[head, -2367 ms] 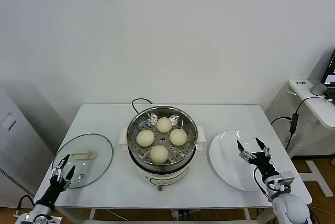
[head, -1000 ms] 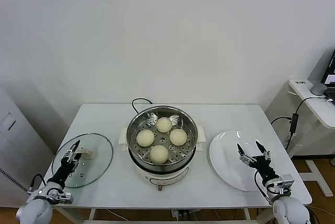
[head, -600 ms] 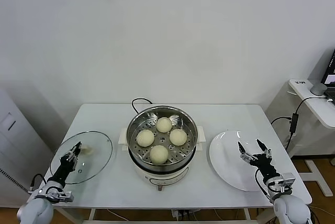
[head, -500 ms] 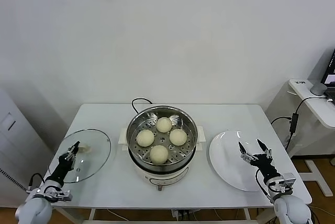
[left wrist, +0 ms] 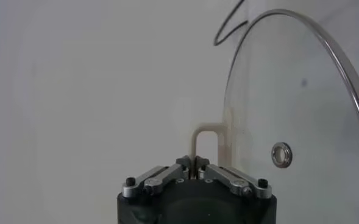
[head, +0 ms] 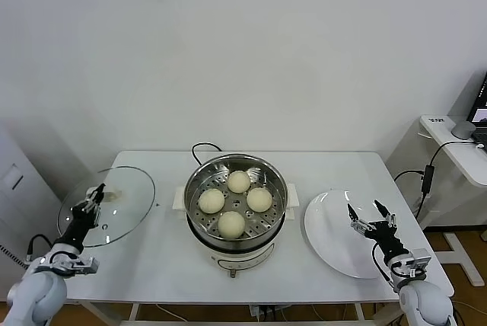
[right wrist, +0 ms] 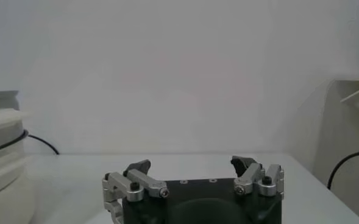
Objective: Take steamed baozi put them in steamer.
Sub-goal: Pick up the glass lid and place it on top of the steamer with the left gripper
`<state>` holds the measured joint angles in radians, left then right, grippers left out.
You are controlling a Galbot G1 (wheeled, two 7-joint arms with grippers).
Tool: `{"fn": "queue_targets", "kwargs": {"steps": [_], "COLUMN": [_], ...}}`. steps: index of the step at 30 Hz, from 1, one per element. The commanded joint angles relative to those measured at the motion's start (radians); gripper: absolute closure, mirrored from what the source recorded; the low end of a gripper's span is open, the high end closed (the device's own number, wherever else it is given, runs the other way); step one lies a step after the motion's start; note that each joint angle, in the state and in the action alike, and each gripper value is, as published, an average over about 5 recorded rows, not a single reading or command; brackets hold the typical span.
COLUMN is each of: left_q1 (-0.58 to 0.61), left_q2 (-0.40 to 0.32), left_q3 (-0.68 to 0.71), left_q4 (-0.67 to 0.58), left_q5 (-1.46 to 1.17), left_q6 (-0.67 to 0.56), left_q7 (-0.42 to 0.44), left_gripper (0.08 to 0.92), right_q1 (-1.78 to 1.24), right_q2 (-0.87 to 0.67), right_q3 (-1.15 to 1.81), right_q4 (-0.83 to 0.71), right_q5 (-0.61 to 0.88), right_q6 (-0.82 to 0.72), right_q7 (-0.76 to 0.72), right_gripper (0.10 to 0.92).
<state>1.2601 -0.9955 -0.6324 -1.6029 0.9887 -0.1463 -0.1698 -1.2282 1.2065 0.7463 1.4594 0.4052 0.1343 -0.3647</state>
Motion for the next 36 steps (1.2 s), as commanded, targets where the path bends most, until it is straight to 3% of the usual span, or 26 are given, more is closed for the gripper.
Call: {"fn": "queue_targets", "kwargs": {"steps": [1, 8, 17, 26, 36], "left_q1": [0.023, 0.008, -0.098, -0.227, -0.309], "left_q2": [0.081, 0.103, 0.105, -0.001, -0.128], "left_q3": [0.028, 0.131, 0.400, 0.618, 0.734], "left_q4": [-0.337, -0.457, -0.547, -0.533, -0.449], "left_q5": [-0.102, -0.060, 0.099, 0.217, 0.298], "left_q6": [0.230, 0.425, 0.677, 0.777, 0.813], "left_q7": [0.182, 0.270, 0.339, 0.384, 0.399], "left_gripper": [0.895, 0.895, 0.895, 0.895, 0.895], "right_q1": [0.001, 0.009, 0.021, 0.022, 0.022], "right_q2": [-0.003, -0.008, -0.008, -0.024, -0.019], "right_q3": [0.000, 0.000, -0.003, -0.004, -0.007], "right_q4": [0.002, 0.000, -0.007, -0.005, -0.019], "right_q5": [0.003, 0.006, 0.006, 0.009, 0.005], "right_q6": [-0.001, -0.001, -0.002, -0.005, -0.005], "right_q7": [-0.001, -0.002, -0.002, 0.001, 0.001], "right_gripper": [0.203, 0.203, 0.203, 0.203, 0.203]}}
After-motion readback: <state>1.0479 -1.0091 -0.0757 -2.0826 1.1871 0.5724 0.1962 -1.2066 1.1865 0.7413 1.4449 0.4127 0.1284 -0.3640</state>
